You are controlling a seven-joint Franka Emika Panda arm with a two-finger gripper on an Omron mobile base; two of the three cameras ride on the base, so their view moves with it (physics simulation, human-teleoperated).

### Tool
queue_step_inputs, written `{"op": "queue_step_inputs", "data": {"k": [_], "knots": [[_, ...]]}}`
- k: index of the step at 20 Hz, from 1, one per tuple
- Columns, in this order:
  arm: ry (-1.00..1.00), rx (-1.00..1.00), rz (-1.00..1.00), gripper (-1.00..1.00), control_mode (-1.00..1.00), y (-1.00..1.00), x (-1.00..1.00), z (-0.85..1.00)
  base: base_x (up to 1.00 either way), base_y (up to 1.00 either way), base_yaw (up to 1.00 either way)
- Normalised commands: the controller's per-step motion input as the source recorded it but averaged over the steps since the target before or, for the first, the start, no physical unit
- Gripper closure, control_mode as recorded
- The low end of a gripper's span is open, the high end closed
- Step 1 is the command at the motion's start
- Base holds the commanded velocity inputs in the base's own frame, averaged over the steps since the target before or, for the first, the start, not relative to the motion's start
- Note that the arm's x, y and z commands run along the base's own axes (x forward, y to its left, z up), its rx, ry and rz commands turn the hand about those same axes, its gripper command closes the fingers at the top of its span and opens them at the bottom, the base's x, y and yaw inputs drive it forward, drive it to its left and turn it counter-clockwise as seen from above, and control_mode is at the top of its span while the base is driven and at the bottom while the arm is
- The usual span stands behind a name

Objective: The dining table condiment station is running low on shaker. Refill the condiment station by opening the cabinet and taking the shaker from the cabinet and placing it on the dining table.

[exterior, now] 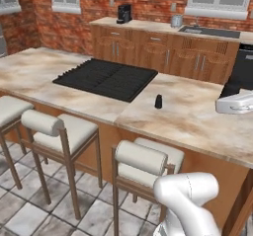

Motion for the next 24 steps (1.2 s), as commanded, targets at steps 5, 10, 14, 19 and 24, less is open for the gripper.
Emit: {"op": "queue_step_inputs", "data": {"k": [5, 10, 14, 19, 24], "knots": [[0.0, 0.04, 0.0, 1.0, -1.0, -0.57, 0.27, -0.1, 0.1, -0.23, -0.03], [-0.03, 0.07, 0.09, 1.0, -1.0, -1.0, 0.7, -0.33, 0.0, 0.0, 0.0], [-0.01, 0.0, 0.12, 1.0, -1.0, -0.54, 0.86, -0.56, 0.0, 0.0, 0.0], [-0.01, -0.08, 0.18, 1.0, -1.0, 0.04, 1.0, -0.69, 0.0, 0.0, 0.0], [-0.01, -0.07, 0.18, 1.0, -1.0, 0.05, 0.91, -0.64, 0.0, 0.0, 0.0]]}}
